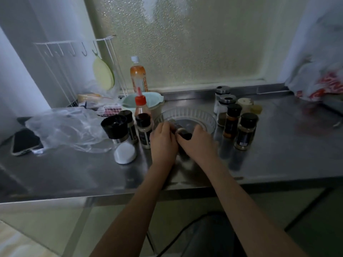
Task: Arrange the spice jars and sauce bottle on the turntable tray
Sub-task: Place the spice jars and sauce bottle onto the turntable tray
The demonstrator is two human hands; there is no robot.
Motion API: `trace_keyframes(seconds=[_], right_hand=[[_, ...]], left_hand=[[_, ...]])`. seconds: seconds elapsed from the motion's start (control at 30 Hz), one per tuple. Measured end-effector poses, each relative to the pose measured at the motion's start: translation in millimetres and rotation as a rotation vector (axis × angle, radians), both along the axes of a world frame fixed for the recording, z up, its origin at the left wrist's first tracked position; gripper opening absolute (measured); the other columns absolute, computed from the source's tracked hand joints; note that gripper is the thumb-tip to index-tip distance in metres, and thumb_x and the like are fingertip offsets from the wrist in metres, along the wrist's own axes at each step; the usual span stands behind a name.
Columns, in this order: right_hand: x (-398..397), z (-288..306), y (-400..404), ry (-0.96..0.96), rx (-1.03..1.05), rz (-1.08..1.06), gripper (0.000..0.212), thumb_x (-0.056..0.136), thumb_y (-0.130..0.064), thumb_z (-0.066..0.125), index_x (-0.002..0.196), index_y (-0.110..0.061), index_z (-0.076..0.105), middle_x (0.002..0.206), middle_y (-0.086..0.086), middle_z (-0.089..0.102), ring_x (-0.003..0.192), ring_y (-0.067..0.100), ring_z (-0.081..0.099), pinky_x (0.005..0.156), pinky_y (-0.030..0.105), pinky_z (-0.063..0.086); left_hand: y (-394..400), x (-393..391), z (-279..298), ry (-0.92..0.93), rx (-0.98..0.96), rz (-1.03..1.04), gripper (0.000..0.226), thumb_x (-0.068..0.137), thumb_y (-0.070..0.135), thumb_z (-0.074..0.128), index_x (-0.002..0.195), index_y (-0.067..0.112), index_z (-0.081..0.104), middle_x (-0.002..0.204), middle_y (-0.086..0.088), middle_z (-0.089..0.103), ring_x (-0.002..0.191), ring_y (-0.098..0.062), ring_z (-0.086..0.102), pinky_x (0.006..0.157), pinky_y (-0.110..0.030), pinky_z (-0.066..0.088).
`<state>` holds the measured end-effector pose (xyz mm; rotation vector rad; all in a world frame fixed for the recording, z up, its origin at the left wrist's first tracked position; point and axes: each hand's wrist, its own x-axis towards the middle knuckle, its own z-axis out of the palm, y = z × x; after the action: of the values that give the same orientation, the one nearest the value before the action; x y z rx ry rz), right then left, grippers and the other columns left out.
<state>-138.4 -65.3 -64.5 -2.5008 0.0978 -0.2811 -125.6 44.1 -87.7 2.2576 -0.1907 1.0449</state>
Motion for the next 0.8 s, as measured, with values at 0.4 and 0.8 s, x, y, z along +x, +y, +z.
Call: trace_keyframes(seconds=[0.4, 0.8], right_hand=[[26, 32, -4, -0.217, 0.214, 0.068, 0.043, 0.083, -0.043, 0.063, 0.107, -0.010, 0.049, 0.094, 0.004, 0.057, 0.091, 0.023, 0.060, 0.072, 0.030, 0.046], [33, 9, -6, -0.254, 0.294, 0.191, 0.048, 0.080, -0.026, 0.072, 0.115, -0.011, 0.044, 0.113, 0.006, 0.063, 0.097, 0.018, 0.061, 0.075, 0.025, 0.045]], left_hand=[[3, 2, 4, -0.163, -0.341, 0.253, 0.064, 0.069, -0.016, 0.046, 0.131, -0.003, 0.038, 0.140, -0.026, 0.037, 0.133, -0.035, 0.032, 0.108, -0.046, 0.034], [9, 4, 4, -0.005, -0.562, 0.236, 0.062, 0.084, -0.003, 0.056, 0.140, 0.004, 0.031, 0.142, -0.018, 0.039, 0.134, -0.031, 0.033, 0.106, -0.030, 0.026]])
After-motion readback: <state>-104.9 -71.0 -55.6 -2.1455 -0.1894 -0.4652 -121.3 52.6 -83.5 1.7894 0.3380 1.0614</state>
